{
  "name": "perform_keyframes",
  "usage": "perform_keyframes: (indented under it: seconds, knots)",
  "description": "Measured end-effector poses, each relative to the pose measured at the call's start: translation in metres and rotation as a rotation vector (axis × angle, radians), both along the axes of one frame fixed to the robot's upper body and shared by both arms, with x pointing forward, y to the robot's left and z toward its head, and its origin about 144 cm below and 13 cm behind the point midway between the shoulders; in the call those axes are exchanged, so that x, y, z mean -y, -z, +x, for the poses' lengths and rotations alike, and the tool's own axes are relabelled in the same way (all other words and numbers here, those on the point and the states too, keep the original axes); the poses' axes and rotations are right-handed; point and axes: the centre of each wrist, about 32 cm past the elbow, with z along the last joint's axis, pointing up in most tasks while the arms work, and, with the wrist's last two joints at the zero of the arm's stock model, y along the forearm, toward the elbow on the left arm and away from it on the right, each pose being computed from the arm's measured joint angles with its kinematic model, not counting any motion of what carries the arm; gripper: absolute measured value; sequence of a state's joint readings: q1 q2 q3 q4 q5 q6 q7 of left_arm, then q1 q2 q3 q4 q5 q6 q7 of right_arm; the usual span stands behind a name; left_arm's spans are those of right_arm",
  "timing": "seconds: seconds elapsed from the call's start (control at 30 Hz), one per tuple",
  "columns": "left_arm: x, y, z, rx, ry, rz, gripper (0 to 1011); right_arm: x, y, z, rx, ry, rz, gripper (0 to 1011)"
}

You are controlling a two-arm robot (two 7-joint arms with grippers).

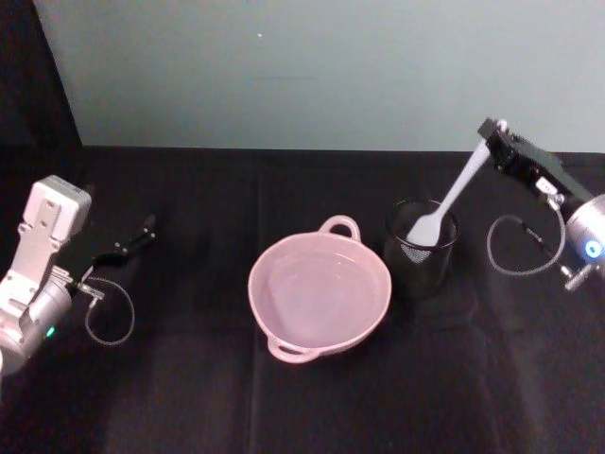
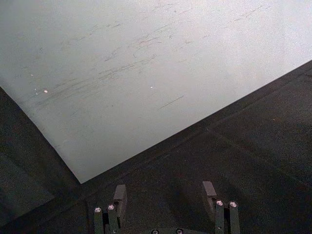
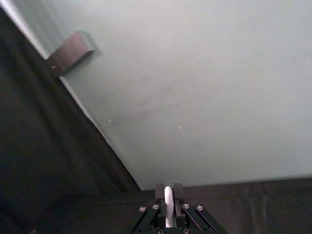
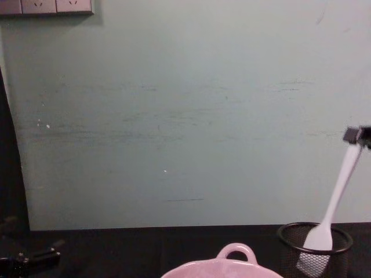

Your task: Use the one hand to pick up the spoon and stir the clear water in the bowl.

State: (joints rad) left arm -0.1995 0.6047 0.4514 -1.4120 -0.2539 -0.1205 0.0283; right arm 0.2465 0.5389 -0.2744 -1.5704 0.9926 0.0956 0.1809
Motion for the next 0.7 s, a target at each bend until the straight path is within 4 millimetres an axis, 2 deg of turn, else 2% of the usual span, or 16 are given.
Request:
perform_keyframes:
  seconds: [0.07, 0.1, 0.3, 0.5, 0.7]
  knots:
    - [0.000, 0.000, 0.000, 0.000, 0.000, 0.000, 1011, -0.001, -0.013, -0.001, 0.037, -0.015, -0.046, 108]
    - [0.000, 0.000, 0.000, 0.000, 0.000, 0.000, 1011, -0.001, -0.013, -0.001, 0.037, -0.015, -0.046, 108]
    - [0.000, 0.000, 0.000, 0.000, 0.000, 0.000, 1011, -0.006, -0.050, -0.003, 0.133, -0.066, -0.167, 108]
    - [0.000, 0.000, 0.000, 0.000, 0.000, 0.000, 1011, -0.011, -0.069, -0.004, 0.159, -0.120, -0.245, 108]
    - [0.000, 0.000, 0.000, 0.000, 0.000, 0.000, 1011, -0.013, -0.076, -0.004, 0.159, -0.149, -0.294, 108]
